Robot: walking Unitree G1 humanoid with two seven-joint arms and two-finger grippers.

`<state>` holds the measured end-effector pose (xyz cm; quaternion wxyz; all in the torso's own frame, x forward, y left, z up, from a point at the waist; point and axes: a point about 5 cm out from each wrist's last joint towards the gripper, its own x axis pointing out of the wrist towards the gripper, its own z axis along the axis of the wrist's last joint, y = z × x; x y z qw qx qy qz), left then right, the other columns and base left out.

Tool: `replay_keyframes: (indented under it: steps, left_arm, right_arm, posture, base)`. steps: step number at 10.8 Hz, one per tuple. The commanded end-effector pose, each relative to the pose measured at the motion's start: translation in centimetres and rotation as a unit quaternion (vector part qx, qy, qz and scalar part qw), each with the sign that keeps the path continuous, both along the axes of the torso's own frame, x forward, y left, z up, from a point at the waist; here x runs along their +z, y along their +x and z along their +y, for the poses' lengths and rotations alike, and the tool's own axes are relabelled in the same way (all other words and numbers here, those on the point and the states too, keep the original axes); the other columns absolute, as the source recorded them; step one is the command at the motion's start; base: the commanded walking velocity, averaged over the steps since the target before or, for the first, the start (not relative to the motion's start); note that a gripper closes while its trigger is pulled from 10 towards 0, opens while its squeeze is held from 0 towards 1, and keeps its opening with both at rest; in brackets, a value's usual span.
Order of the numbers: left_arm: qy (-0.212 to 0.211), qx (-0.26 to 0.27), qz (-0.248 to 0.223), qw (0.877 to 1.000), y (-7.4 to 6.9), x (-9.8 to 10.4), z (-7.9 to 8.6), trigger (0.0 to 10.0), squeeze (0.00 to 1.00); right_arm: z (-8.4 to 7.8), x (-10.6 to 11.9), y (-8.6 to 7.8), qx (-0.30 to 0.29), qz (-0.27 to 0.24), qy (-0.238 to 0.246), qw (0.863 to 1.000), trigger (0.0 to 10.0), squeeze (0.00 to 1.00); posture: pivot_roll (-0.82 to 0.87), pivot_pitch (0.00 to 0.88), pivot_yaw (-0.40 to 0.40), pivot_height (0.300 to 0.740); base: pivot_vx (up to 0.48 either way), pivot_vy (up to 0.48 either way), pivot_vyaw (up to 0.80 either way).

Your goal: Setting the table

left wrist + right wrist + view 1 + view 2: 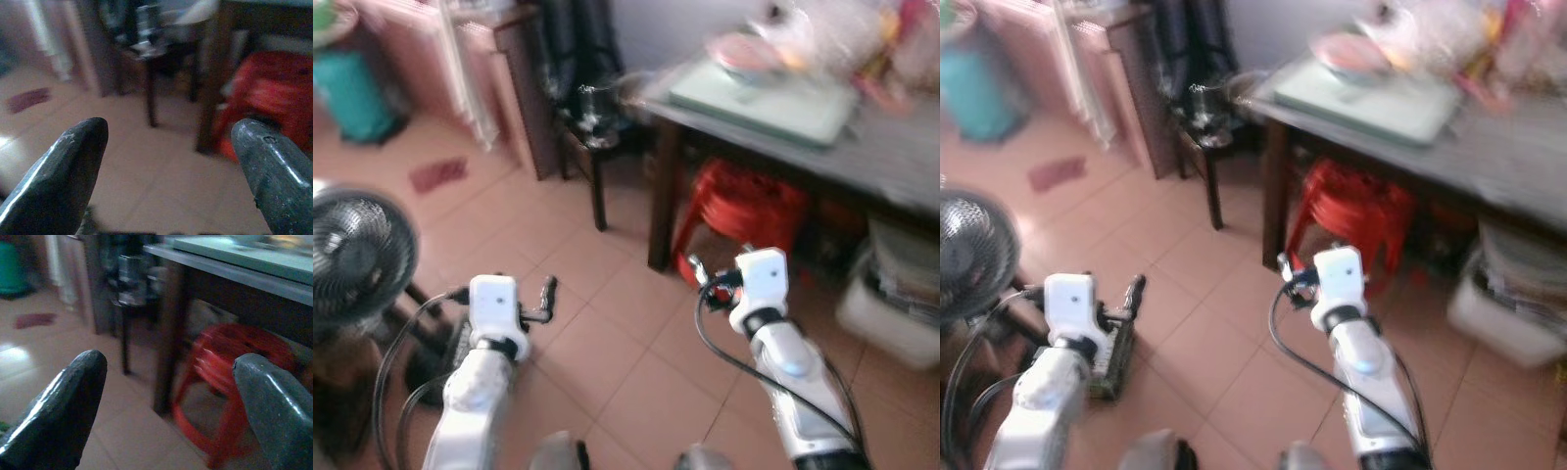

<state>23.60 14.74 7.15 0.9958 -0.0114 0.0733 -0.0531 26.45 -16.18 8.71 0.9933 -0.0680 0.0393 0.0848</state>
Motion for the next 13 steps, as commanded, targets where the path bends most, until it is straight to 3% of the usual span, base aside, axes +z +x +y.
replay_keyframes:
  steps: [1,5,9,13]
  left_arm:
    - [0.001,-0.006,-0.001,1.0,0.01,0.11,-0.18,10.0,0.0]
    - [-0.003,-0.001,0.004,1.0,0.01,0.01,-0.12,10.0,0.0]
    - [-0.007,-0.045,-0.016,0.999,-0.18,0.76,-0.9,10.0,0.0]
    - [-0.014,-0.054,-0.016,0.998,-0.1,0.88,-1.06,10.0,0.0]
  right_arm:
    - [-0.13,0.15,0.05,-0.009,-0.001,0.005,1.0,10.0,0.0]
    - [-0.22,0.18,0.12,-0.015,-0.002,0.003,1.0,10.0,0.0]
    - [-0.34,0.3,0.16,-0.021,-0.004,0.005,1.0,10.0,0.0]
    - [-0.44,0.49,0.39,-0.022,-0.01,-0.001,1.0,10.0,0.0]
  posture:
    - [0.04,0.074,0.05,0.74]
    - [0.04,0.077,0.05,0.74]
    - [0.04,0.084,0.048,0.74]
    - [0.04,0.066,0.043,0.74]
  base:
    - [0.0,0.0,-0.79]
    - [0.0,0.0,-0.79]
    - [0.0,0.0,-0.76]
    - [0.0,-0.389,0.0]
